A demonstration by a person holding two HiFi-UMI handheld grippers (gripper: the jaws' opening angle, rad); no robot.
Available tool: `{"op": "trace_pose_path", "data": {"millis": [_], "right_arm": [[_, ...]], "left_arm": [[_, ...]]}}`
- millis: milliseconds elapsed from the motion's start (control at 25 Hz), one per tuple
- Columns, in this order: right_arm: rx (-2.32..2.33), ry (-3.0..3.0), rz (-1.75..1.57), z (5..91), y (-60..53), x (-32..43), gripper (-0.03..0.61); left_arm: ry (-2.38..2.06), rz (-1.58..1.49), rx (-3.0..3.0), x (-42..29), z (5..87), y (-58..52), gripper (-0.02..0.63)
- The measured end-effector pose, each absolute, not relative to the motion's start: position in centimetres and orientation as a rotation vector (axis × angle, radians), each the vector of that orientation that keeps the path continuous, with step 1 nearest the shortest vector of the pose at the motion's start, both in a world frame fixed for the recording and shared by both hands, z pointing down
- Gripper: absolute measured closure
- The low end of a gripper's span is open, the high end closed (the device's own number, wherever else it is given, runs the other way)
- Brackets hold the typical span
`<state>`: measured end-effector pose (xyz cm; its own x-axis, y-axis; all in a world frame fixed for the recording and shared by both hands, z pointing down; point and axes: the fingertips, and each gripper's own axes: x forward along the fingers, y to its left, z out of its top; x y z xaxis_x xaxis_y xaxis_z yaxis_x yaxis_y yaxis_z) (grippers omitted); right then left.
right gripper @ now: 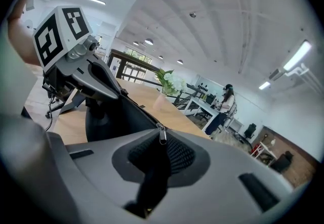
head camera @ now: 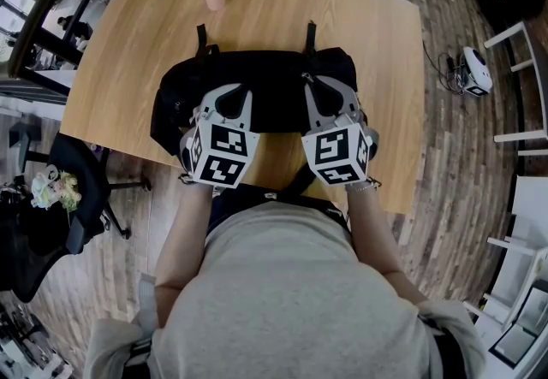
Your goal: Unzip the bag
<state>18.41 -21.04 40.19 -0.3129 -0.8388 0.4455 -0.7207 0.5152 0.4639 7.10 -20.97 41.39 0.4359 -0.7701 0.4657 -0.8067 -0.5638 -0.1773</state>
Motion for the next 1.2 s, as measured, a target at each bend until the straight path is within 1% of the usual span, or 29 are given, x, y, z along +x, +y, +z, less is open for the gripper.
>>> {"op": "trace_pose_path", "data": {"millis": [200, 720, 880, 1200], "right_arm": [[1.278, -2.059, -0.275, 40.0, -21.2, 18.9, 0.532], [1.407, -1.966, -0.240, 39.2, -21.8, 24.0, 0.532], [1.404, -1.977, -0.232, 39.1, -21.5, 24.0, 0.532], [1.448, -2.095, -0.109, 38.8, -21.1, 24.0, 0.525]], "left_arm": [[-1.437, 0.781, 2.594, 7.0, 41.2, -21.1, 0.572], [-1.440, 0.786, 2.586, 6.8, 41.3, -21.1, 0.572], [-1.449, 0.773, 2.574, 6.8, 41.2, -21.1, 0.572], [-1.446, 0.697, 2.533, 6.9, 40.8, -20.6, 0.569]]}}
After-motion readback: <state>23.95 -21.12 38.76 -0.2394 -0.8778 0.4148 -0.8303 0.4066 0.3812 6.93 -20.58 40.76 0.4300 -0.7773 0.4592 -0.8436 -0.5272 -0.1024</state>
